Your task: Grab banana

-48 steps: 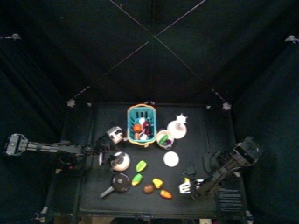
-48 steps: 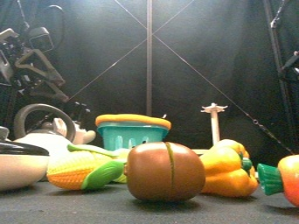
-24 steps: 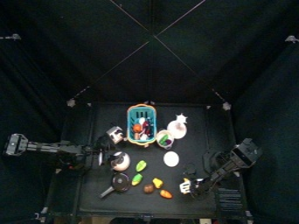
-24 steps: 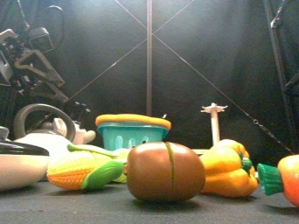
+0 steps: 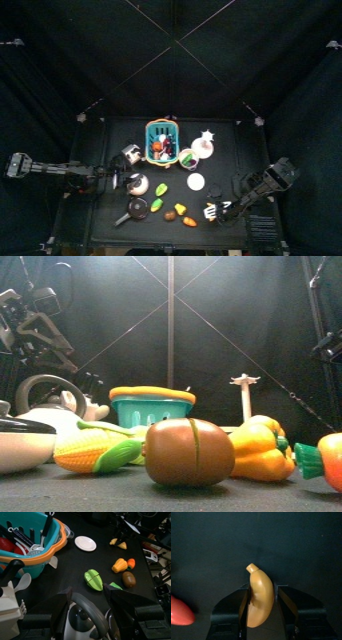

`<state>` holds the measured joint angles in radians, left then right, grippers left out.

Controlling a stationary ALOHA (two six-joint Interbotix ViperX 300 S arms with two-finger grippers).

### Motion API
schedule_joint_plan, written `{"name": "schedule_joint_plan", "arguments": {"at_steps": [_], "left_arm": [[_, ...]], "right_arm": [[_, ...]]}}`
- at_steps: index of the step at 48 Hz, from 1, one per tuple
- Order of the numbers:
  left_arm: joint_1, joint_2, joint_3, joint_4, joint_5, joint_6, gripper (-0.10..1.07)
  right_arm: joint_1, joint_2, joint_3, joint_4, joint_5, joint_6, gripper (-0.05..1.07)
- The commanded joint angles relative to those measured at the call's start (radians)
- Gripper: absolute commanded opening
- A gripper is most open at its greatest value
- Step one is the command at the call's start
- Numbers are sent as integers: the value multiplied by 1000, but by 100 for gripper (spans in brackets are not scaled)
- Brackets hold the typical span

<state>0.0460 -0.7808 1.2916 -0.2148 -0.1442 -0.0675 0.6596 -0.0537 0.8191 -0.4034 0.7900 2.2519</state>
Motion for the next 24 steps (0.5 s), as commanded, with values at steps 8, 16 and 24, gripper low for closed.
{"name": "schedule_joint_plan", "arguments": {"at_steps": [8, 16, 24], "left_arm": [[2, 2, -17, -2, -11, 0, 89], [2, 2, -17, -2, -11, 0, 89], [2, 2, -17, -2, -11, 0, 89]], "right_arm": [[-20, -84, -2, -54, 29, -9, 69], [-21, -92, 12, -58, 29, -14, 69], [-38, -110, 12, -104, 34, -20, 69]]}}
